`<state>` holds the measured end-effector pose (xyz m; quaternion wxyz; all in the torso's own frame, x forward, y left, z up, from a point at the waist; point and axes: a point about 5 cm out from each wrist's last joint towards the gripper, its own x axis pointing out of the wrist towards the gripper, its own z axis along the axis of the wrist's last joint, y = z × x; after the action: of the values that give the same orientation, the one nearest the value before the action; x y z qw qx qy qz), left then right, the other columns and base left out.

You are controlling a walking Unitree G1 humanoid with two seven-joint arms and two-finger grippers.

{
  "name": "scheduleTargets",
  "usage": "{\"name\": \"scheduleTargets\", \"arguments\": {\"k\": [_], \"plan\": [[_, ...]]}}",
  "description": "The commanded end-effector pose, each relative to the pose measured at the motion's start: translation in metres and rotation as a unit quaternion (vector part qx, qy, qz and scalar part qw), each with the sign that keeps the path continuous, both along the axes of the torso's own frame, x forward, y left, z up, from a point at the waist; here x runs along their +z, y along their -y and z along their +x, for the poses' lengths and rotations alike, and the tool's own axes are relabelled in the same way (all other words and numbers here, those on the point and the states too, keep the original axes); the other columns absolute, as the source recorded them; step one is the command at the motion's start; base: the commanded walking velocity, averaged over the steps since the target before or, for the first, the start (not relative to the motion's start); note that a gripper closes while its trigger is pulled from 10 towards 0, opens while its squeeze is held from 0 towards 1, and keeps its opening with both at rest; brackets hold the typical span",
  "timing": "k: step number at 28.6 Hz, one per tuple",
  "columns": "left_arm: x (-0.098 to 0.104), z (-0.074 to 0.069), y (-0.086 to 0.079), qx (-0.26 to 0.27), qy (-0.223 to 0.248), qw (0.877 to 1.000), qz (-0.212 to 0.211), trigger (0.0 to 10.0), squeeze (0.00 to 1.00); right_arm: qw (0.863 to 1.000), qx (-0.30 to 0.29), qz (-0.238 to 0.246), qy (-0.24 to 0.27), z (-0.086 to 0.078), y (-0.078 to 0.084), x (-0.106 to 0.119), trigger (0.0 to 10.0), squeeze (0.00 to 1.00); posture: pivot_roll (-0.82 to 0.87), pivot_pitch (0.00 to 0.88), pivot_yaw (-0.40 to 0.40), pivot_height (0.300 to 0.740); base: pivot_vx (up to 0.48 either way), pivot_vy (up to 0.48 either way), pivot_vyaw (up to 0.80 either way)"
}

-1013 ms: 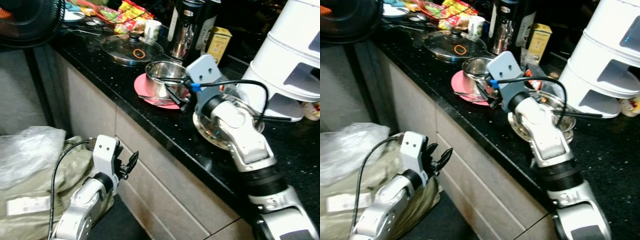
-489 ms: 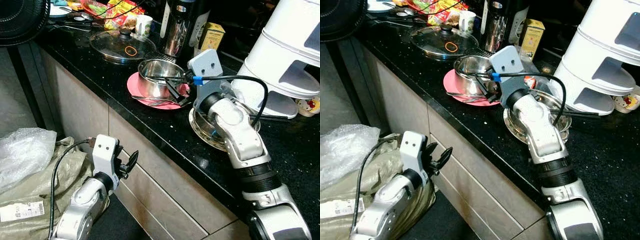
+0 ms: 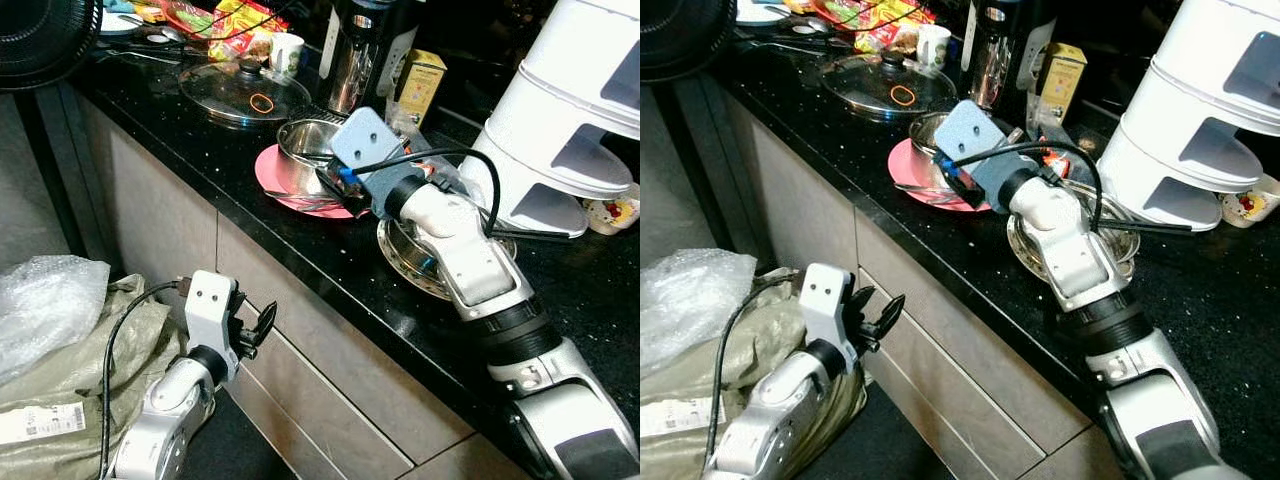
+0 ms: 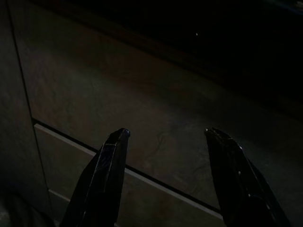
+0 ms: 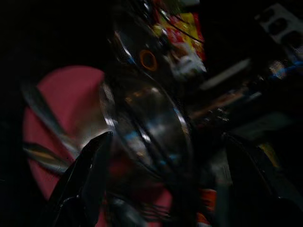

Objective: Kitchen organization

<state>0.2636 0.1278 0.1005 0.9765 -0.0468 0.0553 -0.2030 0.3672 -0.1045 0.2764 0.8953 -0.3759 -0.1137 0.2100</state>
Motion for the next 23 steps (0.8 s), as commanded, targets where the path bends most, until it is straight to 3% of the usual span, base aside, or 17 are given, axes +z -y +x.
{"name": "scheduleTargets", "arguments": {"k": [1,8,13,23], "plan": [[-0.002,-0.002,0.006,-0.004,-0.004,1.000,0.001,10.0,0.00,1.000,-0.017,-0.019,0.000,0.003,0.005,0.000,10.0,0.00,0.14,0.043,-0.218,0.740,0.000,0.000,0.00],[-0.002,-0.002,0.008,-0.003,-0.004,1.000,-0.003,10.0,0.00,0.997,-0.053,-0.054,-0.004,0.015,0.007,0.000,10.0,0.00,0.15,0.045,-0.227,0.740,0.000,0.000,0.00],[-0.002,-0.002,0.008,-0.002,-0.005,1.000,-0.003,10.0,0.00,0.990,-0.077,-0.113,-0.016,0.023,0.018,-0.009,10.0,0.00,0.15,0.044,-0.224,0.740,0.000,0.000,0.00],[-0.002,-0.002,0.007,-0.002,-0.003,1.000,0.002,10.0,0.00,0.986,-0.083,-0.147,-0.005,0.029,0.016,-0.009,10.0,0.00,0.15,0.042,-0.219,0.740,0.000,0.000,0.00]]}}
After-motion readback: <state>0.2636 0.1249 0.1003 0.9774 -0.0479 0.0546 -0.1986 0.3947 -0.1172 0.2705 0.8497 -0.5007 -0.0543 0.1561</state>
